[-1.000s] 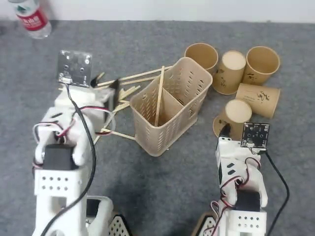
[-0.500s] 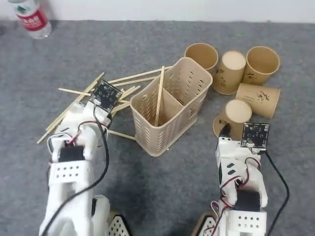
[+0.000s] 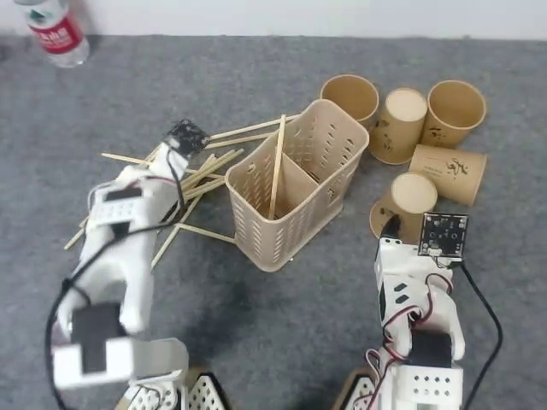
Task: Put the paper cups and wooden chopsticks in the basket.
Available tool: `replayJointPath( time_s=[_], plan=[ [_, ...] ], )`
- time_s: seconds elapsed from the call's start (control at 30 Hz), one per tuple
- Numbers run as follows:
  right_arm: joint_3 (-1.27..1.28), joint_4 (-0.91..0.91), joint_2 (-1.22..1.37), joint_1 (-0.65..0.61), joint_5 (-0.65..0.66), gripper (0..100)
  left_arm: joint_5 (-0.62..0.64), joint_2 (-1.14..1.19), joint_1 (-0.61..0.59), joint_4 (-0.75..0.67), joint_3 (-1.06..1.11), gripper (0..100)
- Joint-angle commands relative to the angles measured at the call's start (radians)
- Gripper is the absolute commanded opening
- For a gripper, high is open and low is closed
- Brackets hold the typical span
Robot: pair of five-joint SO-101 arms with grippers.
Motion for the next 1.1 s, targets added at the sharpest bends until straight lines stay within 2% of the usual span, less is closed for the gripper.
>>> replayJointPath(
  time_s=[0.0,0.2,0.43,0.57,0.7,0.83,1.07],
  plan=[
    [-0.005,-0.021,-0.015,0.008,-0.011,32.1,-0.018,0.124,0.008,0.087,-0.203,17],
    [-0.005,-0.022,-0.015,0.005,-0.011,32.1,-0.020,0.256,0.026,0.127,-0.328,17],
    [-0.005,-0.022,-0.015,0.007,-0.011,32.1,-0.021,0.397,0.025,0.301,-0.538,17],
    [-0.005,-0.022,-0.015,0.008,-0.011,32.1,-0.026,0.446,0.028,0.388,-0.613,8],
    [-0.005,-0.022,-0.015,0.008,-0.011,32.1,-0.026,0.460,0.028,0.408,-0.631,2],
    [-0.005,-0.022,-0.015,0.007,-0.011,32.1,-0.026,0.453,0.029,0.414,-0.628,1],
    [-0.005,-0.022,-0.015,0.005,-0.011,32.1,-0.026,0.347,0.083,0.577,-0.670,1]
  ],
)
